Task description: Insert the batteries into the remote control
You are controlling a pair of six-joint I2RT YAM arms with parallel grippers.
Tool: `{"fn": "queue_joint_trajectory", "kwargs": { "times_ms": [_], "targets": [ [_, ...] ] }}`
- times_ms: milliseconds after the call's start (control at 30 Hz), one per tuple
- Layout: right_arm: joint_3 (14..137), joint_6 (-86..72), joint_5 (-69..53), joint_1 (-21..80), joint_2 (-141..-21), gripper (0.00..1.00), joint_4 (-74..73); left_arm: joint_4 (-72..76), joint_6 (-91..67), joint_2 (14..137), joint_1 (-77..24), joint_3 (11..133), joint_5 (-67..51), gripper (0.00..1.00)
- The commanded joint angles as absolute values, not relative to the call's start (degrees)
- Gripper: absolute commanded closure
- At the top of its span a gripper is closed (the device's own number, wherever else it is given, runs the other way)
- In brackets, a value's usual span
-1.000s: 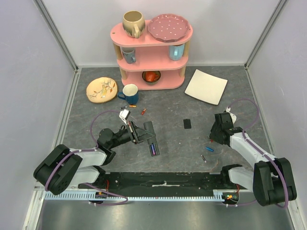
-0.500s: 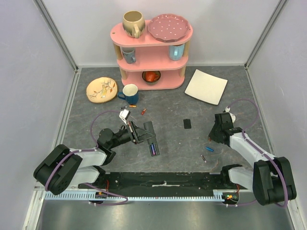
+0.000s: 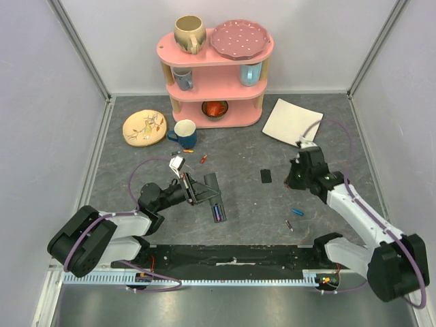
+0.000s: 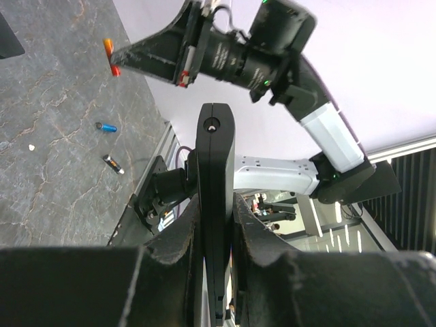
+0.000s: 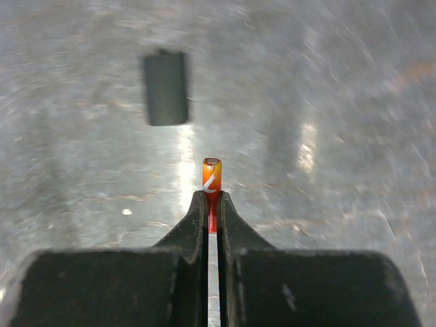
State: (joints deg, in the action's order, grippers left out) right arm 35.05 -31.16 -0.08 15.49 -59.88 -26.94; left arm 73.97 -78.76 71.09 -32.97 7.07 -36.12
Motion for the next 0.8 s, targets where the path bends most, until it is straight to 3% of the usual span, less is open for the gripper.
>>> {"fn": "queue_joint_trajectory", "kwargs": {
  "times_ms": [0,367,767],
  "targets": [
    [45.24,-20.93,2.00,26.32,-67.05,1.00,-29.18,91.93,-79.19,70.75,-32.87,6.33,-35.51,0.98],
    [50.71,-22.68,3.60,35.77,-84.18,1.00,-21.28,90.00,-78.31,68.56,-32.78,5.63,-34.72,0.98],
    [52.91,-22.59,6.76,39.11,-93.25,1.00,-17.93,87.10,-76.82,67.24,-32.78,5.36,-34.19,0.98]
  ]
}}
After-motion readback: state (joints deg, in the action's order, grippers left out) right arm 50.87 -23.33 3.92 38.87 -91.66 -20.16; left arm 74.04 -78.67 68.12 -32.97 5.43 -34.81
